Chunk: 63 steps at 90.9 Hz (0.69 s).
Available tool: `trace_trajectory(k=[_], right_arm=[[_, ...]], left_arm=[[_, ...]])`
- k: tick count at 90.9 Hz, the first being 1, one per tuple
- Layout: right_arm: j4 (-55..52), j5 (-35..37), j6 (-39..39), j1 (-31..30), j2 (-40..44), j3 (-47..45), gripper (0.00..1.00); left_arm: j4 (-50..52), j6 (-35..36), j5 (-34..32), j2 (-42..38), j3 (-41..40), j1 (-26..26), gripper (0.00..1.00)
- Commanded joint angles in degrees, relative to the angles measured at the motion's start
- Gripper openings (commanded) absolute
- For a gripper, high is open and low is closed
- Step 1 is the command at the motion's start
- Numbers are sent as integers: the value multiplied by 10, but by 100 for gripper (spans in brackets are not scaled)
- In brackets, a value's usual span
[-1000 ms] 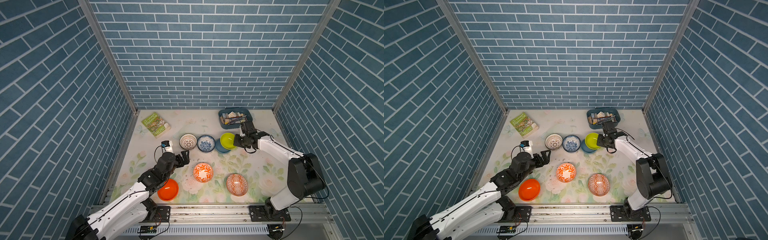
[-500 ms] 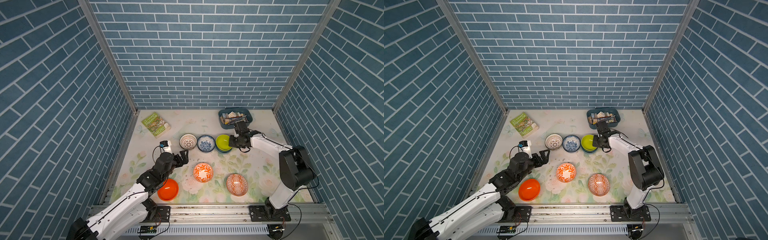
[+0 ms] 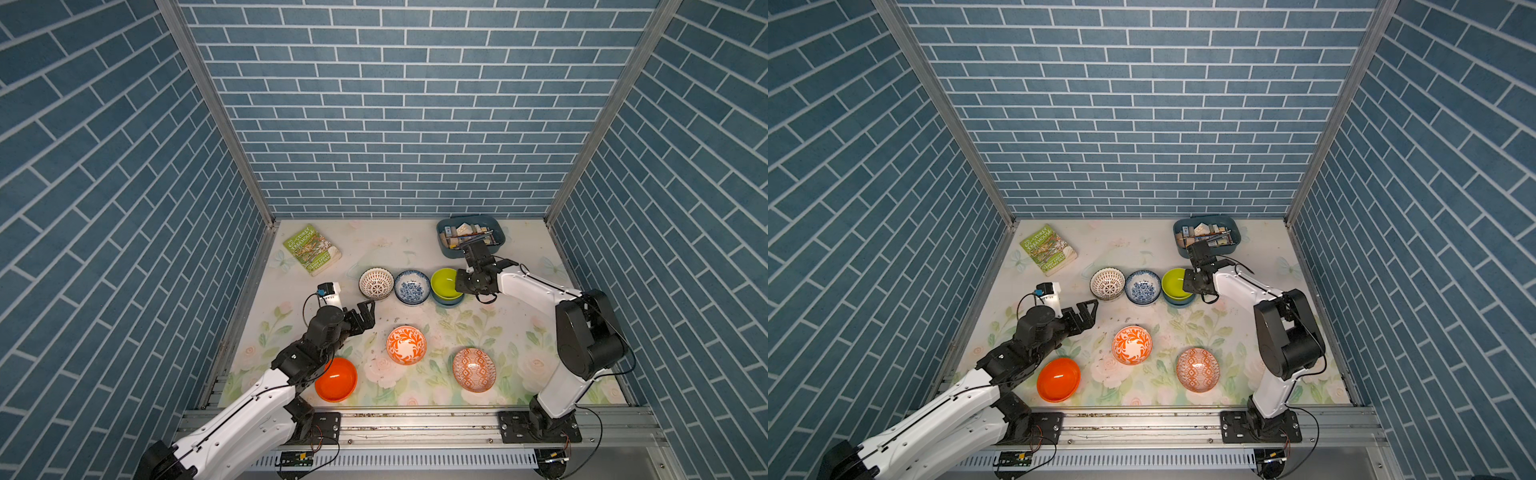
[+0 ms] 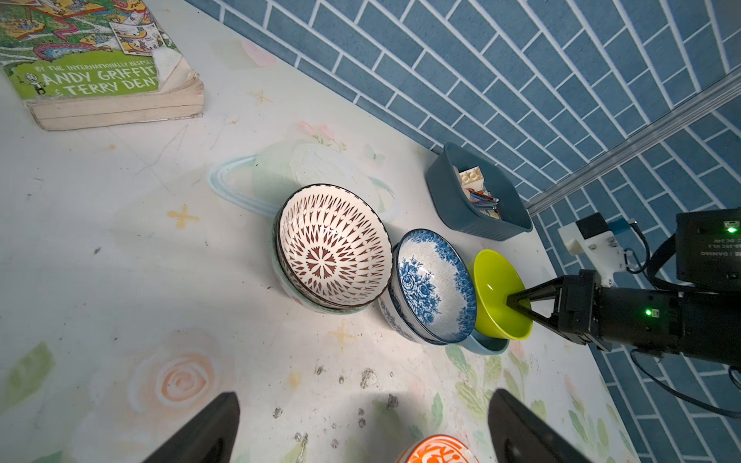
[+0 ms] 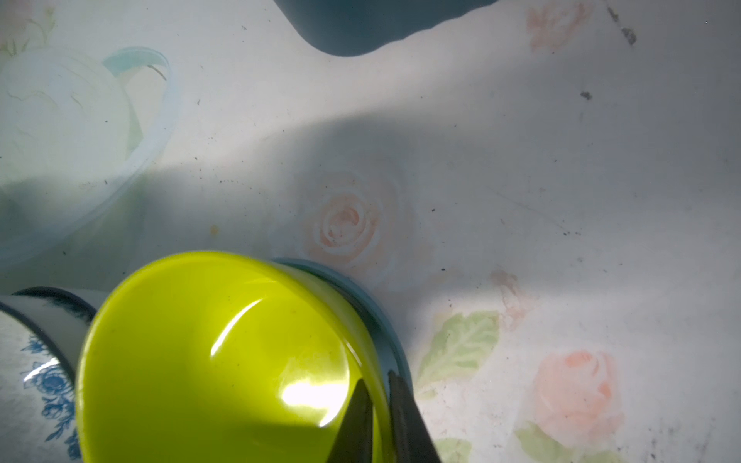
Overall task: Stack the bowls
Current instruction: Place the bowl on the bowl.
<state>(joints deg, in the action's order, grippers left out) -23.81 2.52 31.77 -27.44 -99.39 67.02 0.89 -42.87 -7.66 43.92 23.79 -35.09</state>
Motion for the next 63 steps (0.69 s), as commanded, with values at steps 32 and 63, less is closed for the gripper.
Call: trace_trajectory(k=[32, 63], right_arm=[[-19, 6, 25, -20, 11, 9, 30], [-35, 19, 35, -24, 52, -2, 37]], left_arm=[[-10, -2, 5, -9, -10, 9, 100], [1, -6, 1, -9, -6, 12, 100]])
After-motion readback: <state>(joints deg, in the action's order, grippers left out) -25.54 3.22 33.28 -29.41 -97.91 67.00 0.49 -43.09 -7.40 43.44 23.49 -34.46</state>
